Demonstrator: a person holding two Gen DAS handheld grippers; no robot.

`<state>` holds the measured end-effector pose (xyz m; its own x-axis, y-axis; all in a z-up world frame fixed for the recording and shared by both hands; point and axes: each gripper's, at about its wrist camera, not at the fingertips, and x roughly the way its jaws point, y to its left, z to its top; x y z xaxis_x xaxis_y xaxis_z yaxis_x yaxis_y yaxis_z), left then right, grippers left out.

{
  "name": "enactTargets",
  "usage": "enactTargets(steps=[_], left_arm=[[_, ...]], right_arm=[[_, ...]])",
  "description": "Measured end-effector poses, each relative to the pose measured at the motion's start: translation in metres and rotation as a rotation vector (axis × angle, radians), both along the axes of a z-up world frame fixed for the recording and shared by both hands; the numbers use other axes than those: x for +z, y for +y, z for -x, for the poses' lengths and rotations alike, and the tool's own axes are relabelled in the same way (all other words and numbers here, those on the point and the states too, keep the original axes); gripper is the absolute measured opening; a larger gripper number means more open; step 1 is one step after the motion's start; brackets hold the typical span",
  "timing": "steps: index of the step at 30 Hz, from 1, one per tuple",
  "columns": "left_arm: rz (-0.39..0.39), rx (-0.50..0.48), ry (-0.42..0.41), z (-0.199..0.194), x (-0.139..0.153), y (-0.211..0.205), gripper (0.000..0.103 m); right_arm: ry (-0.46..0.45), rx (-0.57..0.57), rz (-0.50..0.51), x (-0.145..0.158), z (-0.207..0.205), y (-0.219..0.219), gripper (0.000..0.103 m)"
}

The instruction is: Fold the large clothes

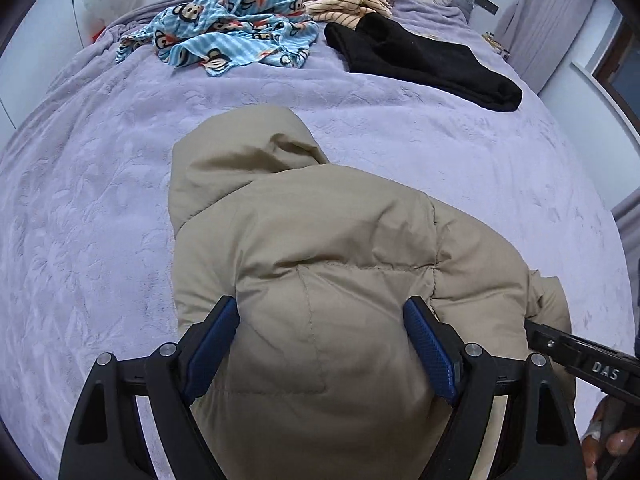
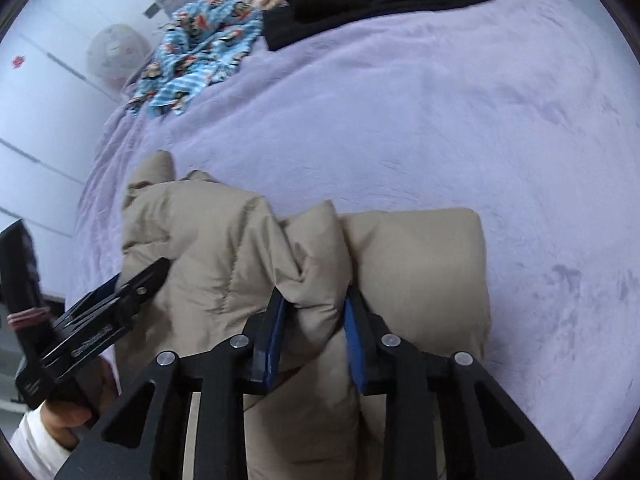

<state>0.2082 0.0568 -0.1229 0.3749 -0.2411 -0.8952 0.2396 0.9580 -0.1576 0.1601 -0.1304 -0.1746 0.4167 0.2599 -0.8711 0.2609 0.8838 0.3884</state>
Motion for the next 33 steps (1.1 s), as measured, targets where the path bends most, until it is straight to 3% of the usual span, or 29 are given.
enactTargets(steps=[1,3,5,10,15,20,23,26,33], left_arm=[[-0.009,-0.006,-0.004,0.0,-0.001,-0.003,0.084],[-0.03,-0.006,-0.011,0.003,-0.001,-0.005,0.084],[-0.036,-0.008,-0.015,0.004,-0.002,-0.005,0.084],[-0.026,-0.008,-0.017,0.005,-0.002,0.001,0.084],[-0.034,-0.009,-0.023,0.006,-0.001,0.0,0.085],[-0.019,-0.002,-0.01,0.012,0.019,0.014,0.085],[-0.008,-0.019,-0.033,0.032,0.039,0.035,0.085],[-0.019,-0.027,-0.02,0.061,0.047,0.054,0.085],[-0.027,-0.006,0.106,0.121,0.014,0.071,0.085]], right_arm=[[0.023,-0.025,-0.009,-0.011,-0.002,-0.002,0.023],[0.061,-0.053,-0.055,-0.03,-0.003,-0.01,0.023],[0.071,-0.04,-0.037,-0.034,-0.003,-0.011,0.023],[0.063,-0.004,-0.018,-0.009,0.0,-0.003,0.024],[-0.005,0.097,-0.014,0.03,0.043,0.015,0.024],[0.05,0.136,-0.022,0.016,0.07,0.028,0.024],[0.059,0.103,-0.07,0.01,0.075,0.022,0.024],[0.05,0.111,-0.056,0.013,0.079,0.021,0.024],[0.06,0.113,-0.022,0.013,0.094,0.022,0.024]])
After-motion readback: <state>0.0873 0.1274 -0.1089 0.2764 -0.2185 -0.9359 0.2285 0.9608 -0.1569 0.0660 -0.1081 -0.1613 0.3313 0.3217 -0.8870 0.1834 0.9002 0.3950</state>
